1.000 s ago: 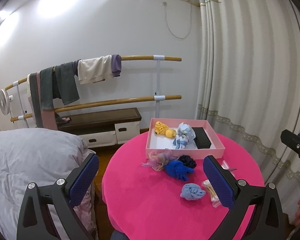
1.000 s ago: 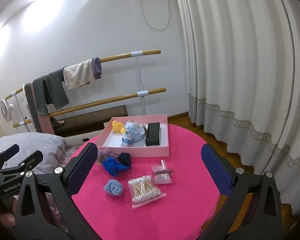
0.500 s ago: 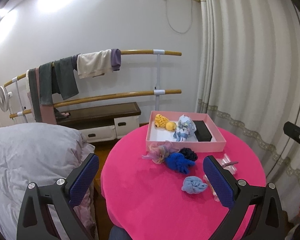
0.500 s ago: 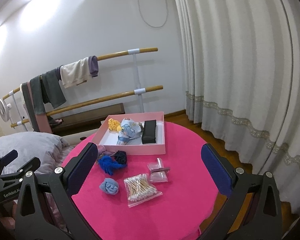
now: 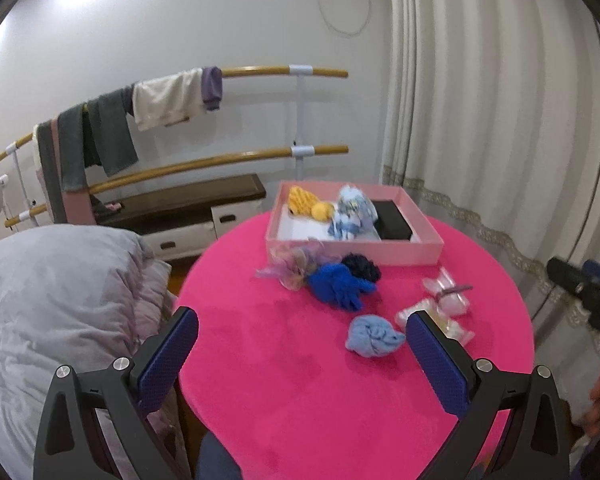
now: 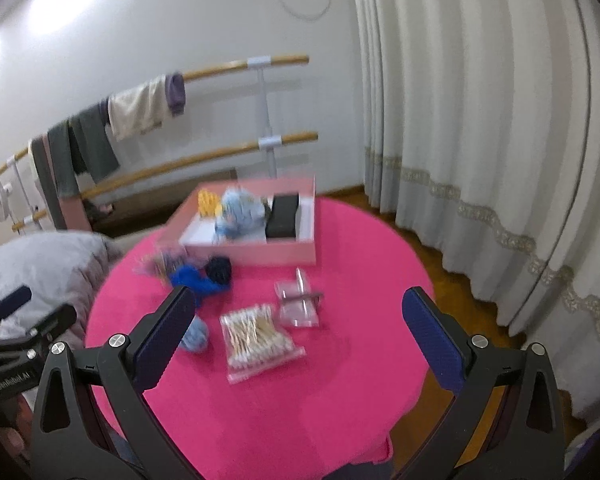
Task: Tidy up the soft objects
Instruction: 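Grasp the light-blue sock ball with the left tool while the right tool grasps the cotton swab bag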
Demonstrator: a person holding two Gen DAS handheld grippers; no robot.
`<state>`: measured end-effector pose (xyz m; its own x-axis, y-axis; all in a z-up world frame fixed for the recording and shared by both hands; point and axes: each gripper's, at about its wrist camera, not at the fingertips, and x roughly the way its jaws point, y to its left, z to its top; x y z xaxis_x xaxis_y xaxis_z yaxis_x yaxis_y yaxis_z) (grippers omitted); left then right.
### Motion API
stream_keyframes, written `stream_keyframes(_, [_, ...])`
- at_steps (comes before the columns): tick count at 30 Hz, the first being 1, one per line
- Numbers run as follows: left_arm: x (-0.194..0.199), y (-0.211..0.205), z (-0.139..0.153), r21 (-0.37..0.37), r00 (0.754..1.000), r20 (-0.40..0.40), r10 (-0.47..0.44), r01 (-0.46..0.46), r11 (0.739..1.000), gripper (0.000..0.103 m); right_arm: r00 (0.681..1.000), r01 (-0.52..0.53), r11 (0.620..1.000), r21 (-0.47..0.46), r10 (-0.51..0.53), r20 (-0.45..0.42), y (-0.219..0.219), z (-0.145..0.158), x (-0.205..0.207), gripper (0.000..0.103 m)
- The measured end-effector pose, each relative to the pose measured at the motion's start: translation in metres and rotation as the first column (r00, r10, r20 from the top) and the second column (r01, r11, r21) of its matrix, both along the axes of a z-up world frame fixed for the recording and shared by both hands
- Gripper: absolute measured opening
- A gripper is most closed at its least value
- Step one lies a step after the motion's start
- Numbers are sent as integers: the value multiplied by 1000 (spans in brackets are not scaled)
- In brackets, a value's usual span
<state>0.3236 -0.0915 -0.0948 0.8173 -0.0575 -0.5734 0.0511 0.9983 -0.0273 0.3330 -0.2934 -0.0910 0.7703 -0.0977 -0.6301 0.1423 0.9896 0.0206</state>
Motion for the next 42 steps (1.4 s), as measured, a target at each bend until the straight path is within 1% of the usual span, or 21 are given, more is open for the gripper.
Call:
stream_keyframes(4, [19, -8, -16, -6, 998, -57, -24, 23, 1000, 103, 996, -23, 1000, 11, 24, -89, -3, -30, 12, 103])
stream_keyframes(9, [46, -19, -40, -7, 991, -122, -55, 55, 998, 103, 981, -64, 997, 30, 69, -182, -5, -66, 28, 103])
stream_keyframes(13, [71, -29, -63, -5, 983, -171, -71, 72, 997, 103, 968, -82, 996, 47, 91, -234, -7, -90, 39, 103])
stream_keyframes(17, [97, -35, -86, -21, 975, -207, -87, 85, 996, 103, 955, -90, 994, 60, 103, -278, -9, -109, 50, 103])
stream_keyframes(22, [121, -35, -106, -48, 967, -237, -97, 88, 995, 103, 945, -94, 993, 72, 111, -308, -14, -123, 61, 103])
stream_keyframes(25, [136, -35, -118, -49, 964, -249, -97, 87, 995, 103, 939, -111, 990, 92, 135, -317, -14, -128, 66, 103])
stream_keyframes(29, [148, -33, -127, -77, 960, -253, -117, 100, 992, 102, 931, -138, 985, 104, 165, -326, -9, -132, 73, 103])
stream_keyframes(31, [153, -31, -129, -94, 959, -251, -131, 111, 989, 95, 928, -147, 984, 103, 173, -330, -6, -133, 75, 103])
stream_keyframes(33, [158, -27, -130, -105, 955, -260, -142, 118, 987, 75, 925, -159, 981, 108, 186, -331, -2, -134, 77, 103])
stream_keyframes(34, [162, -25, -133, -112, 952, -270, -146, 119, 987, 69, 924, -164, 980, 109, 191, -332, 1, -135, 79, 103])
stream_keyframes(35, [165, -22, -134, -119, 949, -279, -148, 119, 986, 60, 922, -169, 980, 109, 196, -334, 4, -136, 81, 103])
stream_keyframes(36, [168, -19, -136, -123, 946, -288, -147, 116, 986, 56, 920, -174, 979, 109, 201, -337, 6, -137, 82, 103])
stream_keyframes(37, [171, -17, -137, -120, 947, -288, -143, 112, 986, 57, 917, -179, 978, 108, 206, -341, 9, -140, 83, 103])
stream_keyframes(38, [173, -16, -136, -115, 949, -285, -139, 110, 987, 59, 915, -183, 977, 106, 209, -346, 11, -142, 84, 103])
stream_keyframes(40, [177, -15, -136, -89, 952, -282, -122, 100, 991, 72, 916, -182, 979, 95, 204, -346, 15, -144, 86, 103])
stream_keyframes(41, [177, -14, -134, -73, 956, -275, -104, 87, 994, 86, 917, -182, 979, 92, 203, -343, 17, -145, 87, 103])
stream_keyframes(42, [179, -13, -134, -65, 959, -267, -91, 77, 995, 92, 918, -182, 979, 95, 204, -339, 18, -145, 88, 103])
